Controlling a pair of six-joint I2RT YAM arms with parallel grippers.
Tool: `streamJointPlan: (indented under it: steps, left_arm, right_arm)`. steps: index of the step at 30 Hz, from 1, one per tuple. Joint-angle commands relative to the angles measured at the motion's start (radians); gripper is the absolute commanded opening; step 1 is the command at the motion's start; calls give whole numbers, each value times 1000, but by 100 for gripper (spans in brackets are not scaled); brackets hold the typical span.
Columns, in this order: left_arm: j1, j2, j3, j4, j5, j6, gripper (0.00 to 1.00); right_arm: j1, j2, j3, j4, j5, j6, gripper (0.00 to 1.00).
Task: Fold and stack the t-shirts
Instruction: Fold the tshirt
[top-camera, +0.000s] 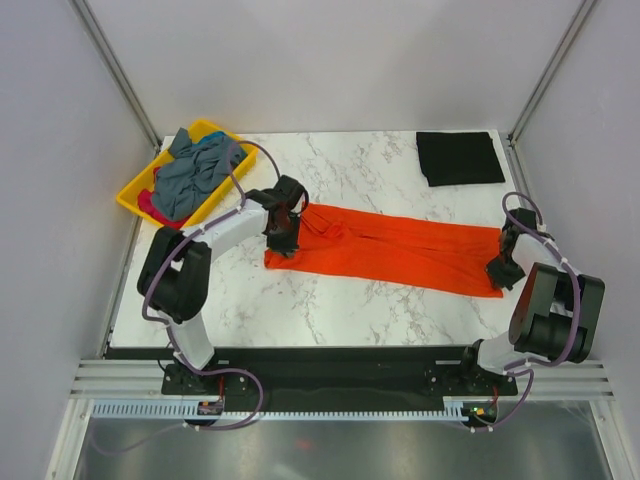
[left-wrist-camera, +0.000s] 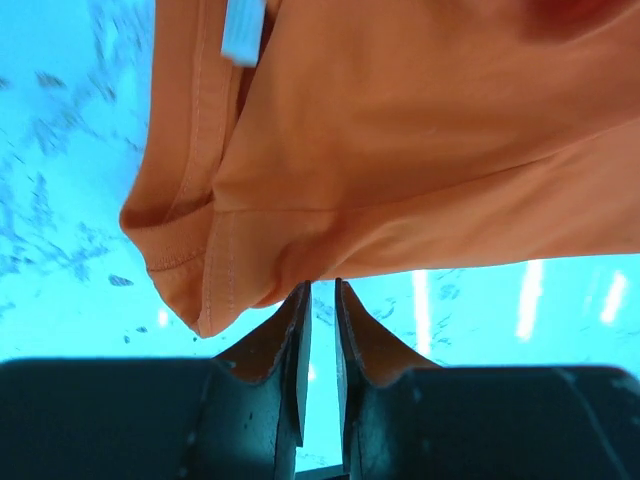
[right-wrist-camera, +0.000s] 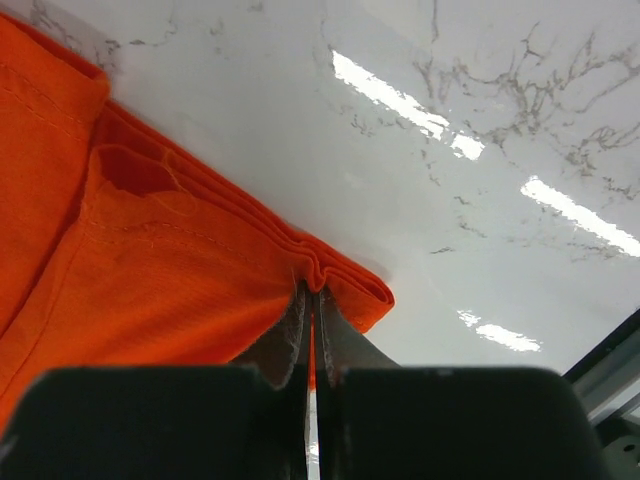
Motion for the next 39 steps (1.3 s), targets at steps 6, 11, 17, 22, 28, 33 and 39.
streamJointPlan:
  steps: [6, 11, 17, 22, 28, 33, 39]
  left_arm:
    - [6, 103, -40, 32, -157, -88, 21]
    - [11, 127, -35, 27, -165, -91, 21]
    - [12, 35, -3, -4, -203, -30, 29]
    - [15, 51, 43, -60, -205, -25, 30]
    - [15, 9, 84, -57, -199, -5, 30]
    - [17, 18, 141, -62, -205, 24, 31]
    - [49, 25, 135, -53, -125, 23, 31]
  right_arm:
    - [-45, -71, -37, 17, 69, -63, 0]
    - [-46, -85, -37, 17, 60, -71, 0]
    - [-48, -95, -45, 19, 67, -57, 1]
    - [-48, -88, -48, 14, 25, -52, 7]
    - [-48, -137, -7, -18, -17, -79, 16]
    - [-49, -164, 50, -49, -63, -80, 22]
    - [-25, -252, 59, -12, -274, -177, 29]
